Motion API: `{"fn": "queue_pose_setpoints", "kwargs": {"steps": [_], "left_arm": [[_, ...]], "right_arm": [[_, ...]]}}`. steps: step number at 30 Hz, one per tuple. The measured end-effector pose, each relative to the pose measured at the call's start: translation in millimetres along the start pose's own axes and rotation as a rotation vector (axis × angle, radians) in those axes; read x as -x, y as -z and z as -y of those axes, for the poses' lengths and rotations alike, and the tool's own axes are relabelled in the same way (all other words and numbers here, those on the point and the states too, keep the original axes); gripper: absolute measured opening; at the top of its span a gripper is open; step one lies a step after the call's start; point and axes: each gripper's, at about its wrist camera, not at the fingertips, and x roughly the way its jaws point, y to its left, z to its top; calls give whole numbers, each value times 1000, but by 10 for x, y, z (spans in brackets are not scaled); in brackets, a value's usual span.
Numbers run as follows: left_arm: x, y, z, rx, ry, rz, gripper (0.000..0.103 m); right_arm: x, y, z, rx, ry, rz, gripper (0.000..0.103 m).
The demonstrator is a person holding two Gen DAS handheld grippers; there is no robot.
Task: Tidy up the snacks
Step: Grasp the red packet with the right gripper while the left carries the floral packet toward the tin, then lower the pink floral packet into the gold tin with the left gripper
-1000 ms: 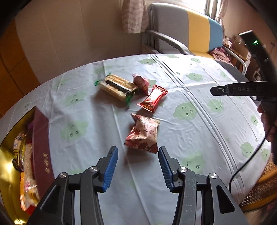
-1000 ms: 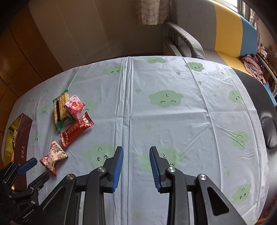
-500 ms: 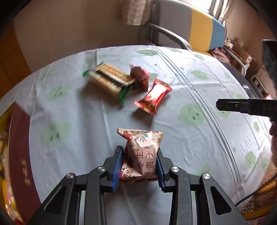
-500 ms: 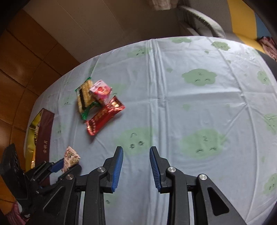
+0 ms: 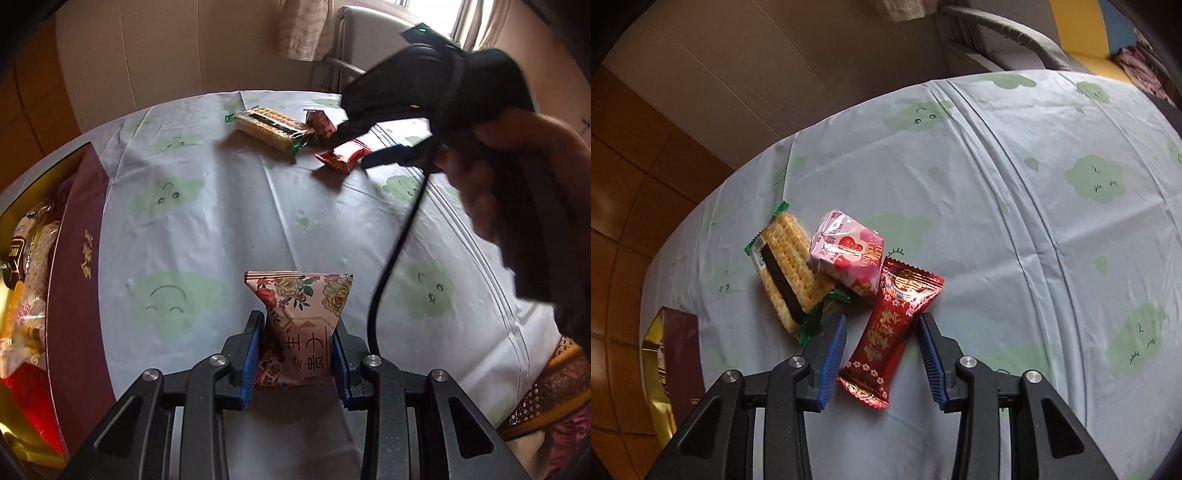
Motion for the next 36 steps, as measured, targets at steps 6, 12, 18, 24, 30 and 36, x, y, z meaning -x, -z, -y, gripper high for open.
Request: {"fn": "queue_pose_setpoints", "kwargs": {"steps": [6,12,18,24,30,36], "left_arm": [[63,111,-61,18,2,12,33],[120,173,-146,41,-10,27,33],[468,139,-160,54,-36,107,33],[822,48,-340,102,-95,192,33],[1133,101,-622,171,-195,252,33],[1352,201,-962,256,-281,281,33]], "right_arm": [[65,306,-260,293,81,-58,22],[337,934,-89,499,65,-117,23],[432,1185,-17,516,74,-62,23],[473,1261,13,568,122,-16,23],[483,1320,10,591,133,34,23],[535,1370,46,576,130,71,23]]}}
